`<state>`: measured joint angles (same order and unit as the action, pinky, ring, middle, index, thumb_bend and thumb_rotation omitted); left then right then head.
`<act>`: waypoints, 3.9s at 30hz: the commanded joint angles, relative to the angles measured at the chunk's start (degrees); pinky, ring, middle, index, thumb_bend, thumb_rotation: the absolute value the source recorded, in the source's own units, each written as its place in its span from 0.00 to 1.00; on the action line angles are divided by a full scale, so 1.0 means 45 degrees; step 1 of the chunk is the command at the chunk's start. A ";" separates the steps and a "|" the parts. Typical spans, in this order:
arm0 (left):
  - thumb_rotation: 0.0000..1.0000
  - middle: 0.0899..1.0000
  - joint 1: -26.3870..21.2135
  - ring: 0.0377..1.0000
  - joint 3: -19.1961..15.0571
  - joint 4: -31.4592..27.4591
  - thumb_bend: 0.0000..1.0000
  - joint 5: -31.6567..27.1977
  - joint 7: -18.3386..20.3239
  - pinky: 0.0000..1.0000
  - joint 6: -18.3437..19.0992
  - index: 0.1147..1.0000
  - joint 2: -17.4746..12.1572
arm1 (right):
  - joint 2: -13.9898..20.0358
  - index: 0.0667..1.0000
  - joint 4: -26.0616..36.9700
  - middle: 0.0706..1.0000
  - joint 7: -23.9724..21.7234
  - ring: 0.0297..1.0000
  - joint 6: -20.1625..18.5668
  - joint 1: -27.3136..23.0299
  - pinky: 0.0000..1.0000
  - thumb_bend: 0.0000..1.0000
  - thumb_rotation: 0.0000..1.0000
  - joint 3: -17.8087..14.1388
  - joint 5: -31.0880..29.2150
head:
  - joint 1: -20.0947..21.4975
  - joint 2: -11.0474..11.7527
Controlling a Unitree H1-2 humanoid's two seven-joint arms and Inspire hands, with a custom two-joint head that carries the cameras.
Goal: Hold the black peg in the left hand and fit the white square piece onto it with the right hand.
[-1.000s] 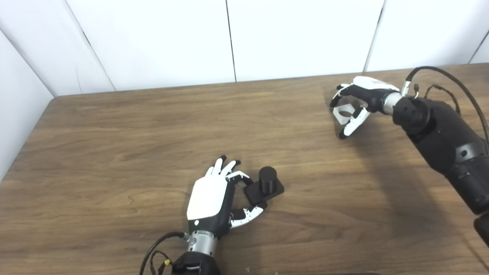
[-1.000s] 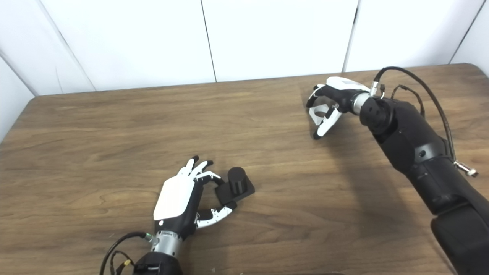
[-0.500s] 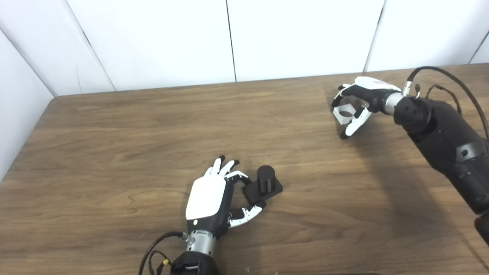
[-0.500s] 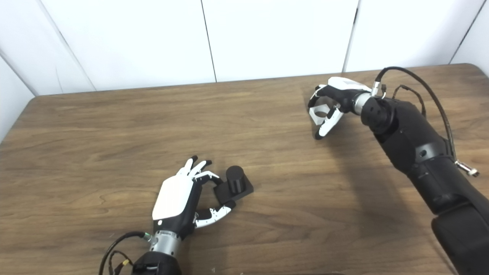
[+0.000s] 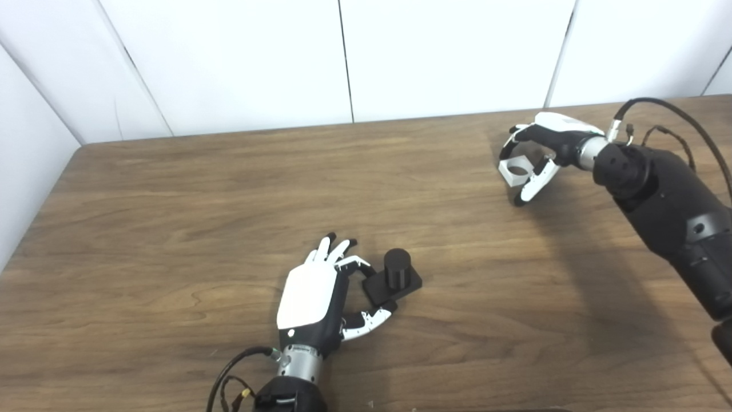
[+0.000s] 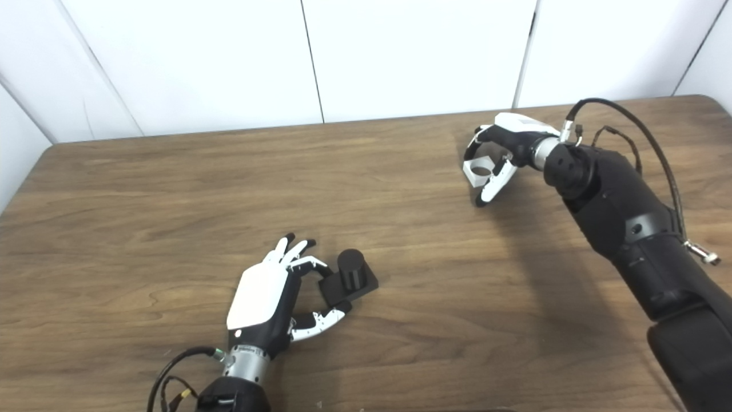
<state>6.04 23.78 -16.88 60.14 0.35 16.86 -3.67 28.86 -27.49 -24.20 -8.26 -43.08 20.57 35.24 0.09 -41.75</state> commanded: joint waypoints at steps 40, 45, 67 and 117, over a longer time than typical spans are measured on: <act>0.41 0.90 0.0261 1.00 -0.0051 -0.0675 0.54 0.0018 -0.0097 0.94 -0.0162 0.54 0.0139 | 0.0195 0.46 0.0048 0.92 0.1138 0.98 0.0606 -0.0263 0.85 0.52 0.14 -0.0207 -0.0062 | -0.0059 -0.0082; 0.41 0.91 0.0258 1.00 -0.0069 -0.0737 0.54 0.0039 0.0010 0.93 -0.0090 0.54 0.0149 | 0.0186 0.46 0.0057 0.91 0.1269 0.97 0.0786 -0.0209 0.86 0.52 0.14 -0.0174 -0.0024 | -0.0064 -0.0112; 0.40 0.90 0.0195 1.00 -0.0098 -0.0661 0.55 0.0045 -0.0005 0.93 -0.0088 0.54 0.0174 | 0.0175 0.45 0.0025 0.87 0.1706 0.95 0.0993 -0.0118 0.88 0.52 0.14 -0.0249 -0.0117 | -0.0053 -0.0135; 0.42 0.90 -0.0032 1.00 0.0026 -0.0317 0.55 0.0208 -0.0112 0.95 -0.0077 0.53 0.0265 | 0.0311 0.45 0.8663 0.89 -0.1430 0.96 -0.0453 0.1634 0.83 0.53 0.14 -0.0861 -0.0676 | 0.0072 -0.0070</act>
<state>6.04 23.88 -17.44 59.95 0.92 16.89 -3.67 29.83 8.94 -30.24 -9.98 -34.11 17.39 32.71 0.35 -42.01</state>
